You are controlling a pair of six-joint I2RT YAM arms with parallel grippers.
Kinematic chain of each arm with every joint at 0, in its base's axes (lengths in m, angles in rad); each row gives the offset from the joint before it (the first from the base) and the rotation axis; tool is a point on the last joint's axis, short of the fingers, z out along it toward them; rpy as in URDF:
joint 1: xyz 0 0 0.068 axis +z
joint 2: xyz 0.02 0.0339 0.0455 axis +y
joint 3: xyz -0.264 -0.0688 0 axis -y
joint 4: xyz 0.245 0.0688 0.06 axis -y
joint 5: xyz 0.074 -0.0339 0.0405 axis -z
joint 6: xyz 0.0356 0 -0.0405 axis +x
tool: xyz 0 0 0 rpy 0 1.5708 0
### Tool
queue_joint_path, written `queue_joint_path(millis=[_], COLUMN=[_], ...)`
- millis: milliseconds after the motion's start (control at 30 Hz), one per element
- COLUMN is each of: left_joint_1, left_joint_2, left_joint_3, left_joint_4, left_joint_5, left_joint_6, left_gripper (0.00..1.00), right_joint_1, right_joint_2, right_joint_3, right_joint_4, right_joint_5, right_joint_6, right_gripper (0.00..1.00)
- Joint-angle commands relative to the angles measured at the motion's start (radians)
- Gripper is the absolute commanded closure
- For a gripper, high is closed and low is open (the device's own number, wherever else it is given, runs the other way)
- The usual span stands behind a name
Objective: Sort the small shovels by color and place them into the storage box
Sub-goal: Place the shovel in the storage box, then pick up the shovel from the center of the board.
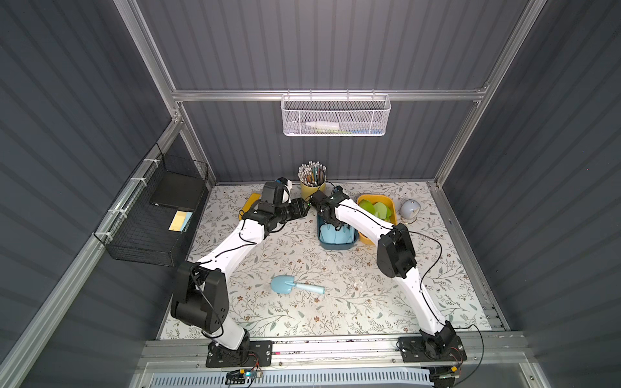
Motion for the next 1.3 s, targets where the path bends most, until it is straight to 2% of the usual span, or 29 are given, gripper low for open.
queue_joint_path(millis=[0, 67, 233, 333, 533, 667, 767, 867, 1000, 1133, 1267], left_joint_1=[-0.005, -0.005, -0.005, -0.005, -0.005, -0.004, -0.005, -0.005, -0.002, 0.001, 0.001], left_joint_2=[0.015, 0.021, 0.032, 0.034, 0.018, -0.005, -0.031, -0.046, -0.050, -0.033, -0.013], left_joint_3=[0.033, 0.038, 0.040, 0.040, 0.008, -0.022, -0.060, -0.075, -0.086, -0.098, -0.150], left_joint_4=[-0.019, -0.019, -0.016, -0.018, -0.020, -0.041, -0.045, -0.046, -0.037, -0.030, -0.027], left_joint_5=[-0.008, -0.007, -0.002, 0.000, -0.004, -0.033, -0.064, -0.102, -0.157, -0.148, -0.125], left_joint_6=[0.005, 0.008, 0.013, 0.020, 0.031, 0.062, 0.047, 0.029, -0.011, -0.014, 0.036], left_gripper=[0.41, 0.36, 0.34, 0.33, 0.33, 0.33, 0.32, 0.32, 0.31, 0.31, 0.32], right_joint_1=[-0.001, -0.001, 0.005, 0.004, 0.003, 0.008, 0.032, 0.078, 0.141, 0.256, 0.352], right_joint_2=[0.020, 0.016, -0.026, -0.065, -0.187, -0.261, -0.373, -0.532, -0.688, -0.736, -0.696], right_joint_3=[0.035, 0.038, 0.027, 0.019, -0.098, -0.149, -0.314, -0.570, -0.823, -0.945, -1.000], right_joint_4=[-0.009, 0.019, 0.091, 0.105, 0.215, 0.202, 0.291, 0.454, 0.555, 0.564, 0.531], right_joint_5=[-0.012, -0.074, -0.272, -0.331, -0.428, -0.477, -0.629, -0.827, -1.039, -1.103, -1.115], right_joint_6=[-0.019, -0.031, -0.042, -0.032, -0.013, 0.018, -0.032, -0.080, -0.035, -0.019, -0.008], right_gripper=[0.94, 0.89, 0.56, 0.48, 0.46, 0.46, 0.47, 0.47, 0.47, 0.48, 0.52])
